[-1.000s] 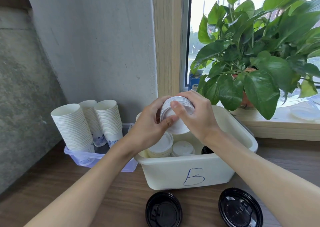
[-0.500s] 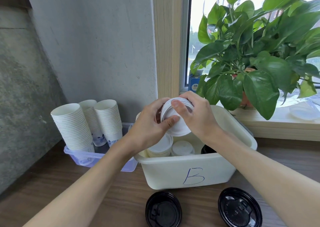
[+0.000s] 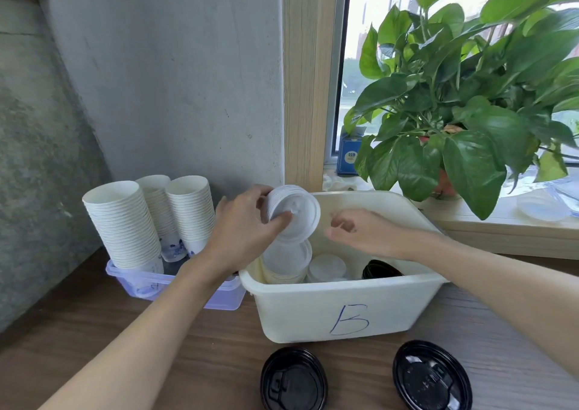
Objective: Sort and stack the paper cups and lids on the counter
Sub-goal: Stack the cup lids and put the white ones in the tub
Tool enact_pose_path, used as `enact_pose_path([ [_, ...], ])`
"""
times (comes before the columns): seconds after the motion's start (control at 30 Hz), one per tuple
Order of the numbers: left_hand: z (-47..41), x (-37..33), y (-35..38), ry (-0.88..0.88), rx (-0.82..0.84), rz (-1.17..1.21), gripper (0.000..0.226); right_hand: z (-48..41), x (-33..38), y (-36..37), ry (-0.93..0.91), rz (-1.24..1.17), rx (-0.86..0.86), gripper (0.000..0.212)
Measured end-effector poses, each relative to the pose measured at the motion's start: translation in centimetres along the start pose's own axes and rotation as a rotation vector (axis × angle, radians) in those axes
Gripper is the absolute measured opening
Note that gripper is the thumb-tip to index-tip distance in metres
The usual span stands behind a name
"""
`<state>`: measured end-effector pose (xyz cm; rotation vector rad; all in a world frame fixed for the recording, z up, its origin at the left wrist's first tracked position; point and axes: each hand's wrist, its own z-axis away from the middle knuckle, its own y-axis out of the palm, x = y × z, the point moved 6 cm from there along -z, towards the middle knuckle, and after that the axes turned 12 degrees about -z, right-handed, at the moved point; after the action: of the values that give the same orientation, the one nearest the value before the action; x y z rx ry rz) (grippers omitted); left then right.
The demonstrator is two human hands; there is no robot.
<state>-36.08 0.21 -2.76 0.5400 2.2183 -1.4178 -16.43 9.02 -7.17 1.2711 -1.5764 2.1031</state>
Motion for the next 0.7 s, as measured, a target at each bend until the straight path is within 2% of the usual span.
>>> enact_pose_path([
  [0.13, -0.1, 0.5, 0.2, -0.011, -0.017, -0.050, 0.039, -0.9, -1.2, 1.7, 0.060, 0.098, 0.121, 0.063],
  [0.4, -0.3, 1.1, 0.7, -0.021, 0.006, -0.076, 0.038, -2.1, -2.8, 3.7, 0.111, 0.162, 0.254, 0.088],
  [0.53, -0.4, 1.2, 0.9, -0.025, 0.018, -0.073, 0.038, -2.2, -3.0, 3.7, 0.113, 0.180, 0.256, 0.089],
  [0.7, -0.5, 1.3, 0.9, -0.039, 0.016, -0.035, 0.040, -2.3, -2.6, 3.1, 0.109, 0.090, 0.177, 0.072],
])
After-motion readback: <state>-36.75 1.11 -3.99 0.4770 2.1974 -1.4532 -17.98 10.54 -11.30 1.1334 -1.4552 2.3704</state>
